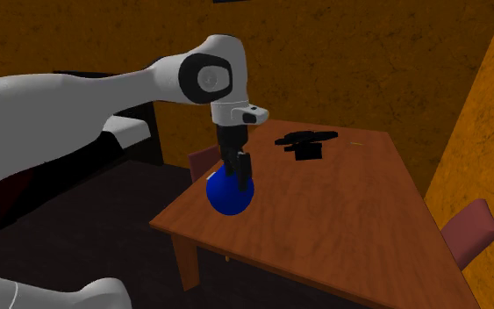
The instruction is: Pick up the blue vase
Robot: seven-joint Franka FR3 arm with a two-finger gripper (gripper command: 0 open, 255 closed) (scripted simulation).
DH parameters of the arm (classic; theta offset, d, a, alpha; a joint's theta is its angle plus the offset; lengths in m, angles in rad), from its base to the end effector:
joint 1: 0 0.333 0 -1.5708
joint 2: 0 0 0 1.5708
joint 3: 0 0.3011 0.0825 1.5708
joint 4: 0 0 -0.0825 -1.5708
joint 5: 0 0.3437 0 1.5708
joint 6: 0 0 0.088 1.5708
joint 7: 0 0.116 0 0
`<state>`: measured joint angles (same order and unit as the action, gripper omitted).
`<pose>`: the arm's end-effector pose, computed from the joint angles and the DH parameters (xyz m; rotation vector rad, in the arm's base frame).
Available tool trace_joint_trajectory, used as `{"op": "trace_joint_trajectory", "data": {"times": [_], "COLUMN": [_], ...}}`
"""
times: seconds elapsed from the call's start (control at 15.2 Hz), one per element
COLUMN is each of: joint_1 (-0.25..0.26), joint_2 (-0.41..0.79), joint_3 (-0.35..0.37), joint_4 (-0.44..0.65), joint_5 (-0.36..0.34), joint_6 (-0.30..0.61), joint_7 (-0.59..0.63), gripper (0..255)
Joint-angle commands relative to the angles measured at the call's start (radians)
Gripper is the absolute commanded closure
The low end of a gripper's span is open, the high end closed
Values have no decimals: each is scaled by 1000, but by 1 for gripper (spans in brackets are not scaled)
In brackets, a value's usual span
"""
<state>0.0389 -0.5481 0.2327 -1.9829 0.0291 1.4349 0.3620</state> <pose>0.3155 0.1186 0.6387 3.0449 -0.1836 0.0236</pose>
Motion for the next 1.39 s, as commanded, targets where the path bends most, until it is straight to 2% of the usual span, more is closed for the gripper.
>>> {"op": "trace_joint_trajectory", "data": {"times": [0.0,0.33,0.59,0.79,0.99,1.32], "joint_1": [2,7,22,54,132,101], "joint_2": [64,217,369,512,691,615], "joint_3": [42,143,232,303,370,348], "joint_4": [79,282,482,668,906,741], "joint_5": [8,0,-42,-107,-216,-164], "joint_6": [-13,-61,-117,-179,-273,-169], "joint_7": [54,184,301,400,501,483], "gripper": [0,0,0,0,0,0]}}
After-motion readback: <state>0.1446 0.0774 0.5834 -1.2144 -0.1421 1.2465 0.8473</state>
